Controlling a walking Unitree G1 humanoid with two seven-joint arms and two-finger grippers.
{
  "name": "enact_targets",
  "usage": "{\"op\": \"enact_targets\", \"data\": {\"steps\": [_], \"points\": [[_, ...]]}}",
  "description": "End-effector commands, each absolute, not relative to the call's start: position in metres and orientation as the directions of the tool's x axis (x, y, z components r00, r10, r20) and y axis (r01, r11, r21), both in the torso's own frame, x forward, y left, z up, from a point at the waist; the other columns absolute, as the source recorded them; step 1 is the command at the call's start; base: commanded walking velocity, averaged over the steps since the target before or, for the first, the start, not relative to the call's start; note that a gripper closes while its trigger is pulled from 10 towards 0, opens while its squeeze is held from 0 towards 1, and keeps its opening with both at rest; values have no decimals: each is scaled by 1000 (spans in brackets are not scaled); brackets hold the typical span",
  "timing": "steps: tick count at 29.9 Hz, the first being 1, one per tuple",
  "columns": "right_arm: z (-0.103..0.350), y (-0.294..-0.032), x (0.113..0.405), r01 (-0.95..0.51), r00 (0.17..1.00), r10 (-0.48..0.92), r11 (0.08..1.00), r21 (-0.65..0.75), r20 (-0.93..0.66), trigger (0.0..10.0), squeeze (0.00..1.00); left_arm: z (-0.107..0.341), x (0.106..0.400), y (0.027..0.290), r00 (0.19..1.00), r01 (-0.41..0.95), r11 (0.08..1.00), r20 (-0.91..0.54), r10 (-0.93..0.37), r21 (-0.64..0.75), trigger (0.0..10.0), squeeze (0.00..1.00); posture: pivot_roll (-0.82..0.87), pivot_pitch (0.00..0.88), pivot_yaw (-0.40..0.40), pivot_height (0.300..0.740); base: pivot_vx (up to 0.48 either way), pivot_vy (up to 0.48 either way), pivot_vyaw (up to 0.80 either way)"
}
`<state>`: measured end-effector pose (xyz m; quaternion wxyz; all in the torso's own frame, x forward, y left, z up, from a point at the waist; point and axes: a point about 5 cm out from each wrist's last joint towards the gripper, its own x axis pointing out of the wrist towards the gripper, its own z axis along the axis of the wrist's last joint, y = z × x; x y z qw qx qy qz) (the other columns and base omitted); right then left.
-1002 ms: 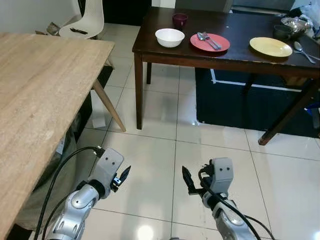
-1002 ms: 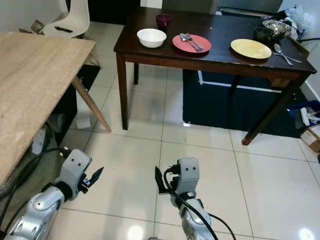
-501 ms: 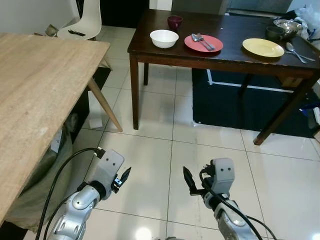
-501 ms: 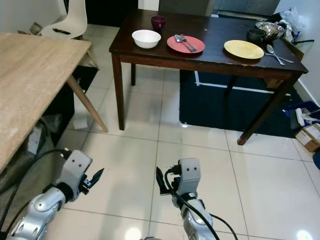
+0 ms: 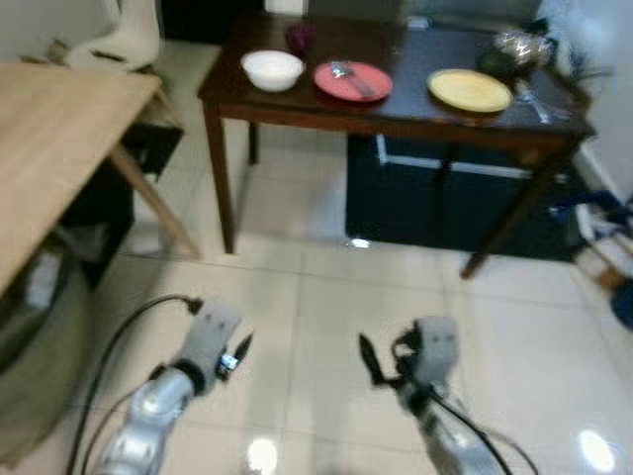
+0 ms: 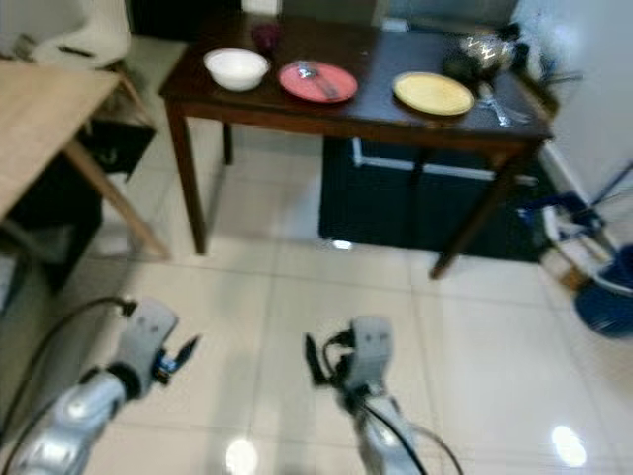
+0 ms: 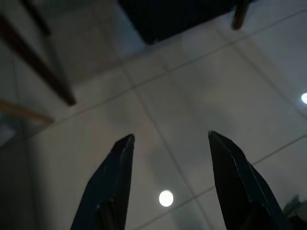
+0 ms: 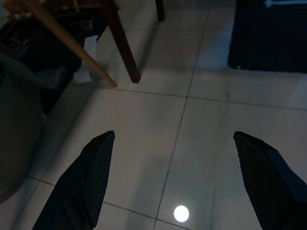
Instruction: Setting the table
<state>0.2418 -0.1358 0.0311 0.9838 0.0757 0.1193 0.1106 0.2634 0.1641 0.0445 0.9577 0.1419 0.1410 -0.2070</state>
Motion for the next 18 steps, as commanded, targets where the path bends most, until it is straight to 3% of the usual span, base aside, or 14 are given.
{"op": "enact_targets", "data": {"steps": [1,7,18], "points": [[28,-141,240,-190,945,225,968,163,-237,10000,0,40,260,164,866,441,875,-350,-357,199,10000,0,-122,13,20,740,0,-420,0],[28,-140,240,-190,945,226,968,164,-238,10000,0,40,260,164,866,440,876,-352,-355,199,10000,0,-122,14,21,740,0,-379,0],[28,-139,240,-188,946,224,968,165,-235,10000,0,46,268,164,883,416,883,-328,-335,218,10000,0,-123,14,25,740,47,0,0]]}}
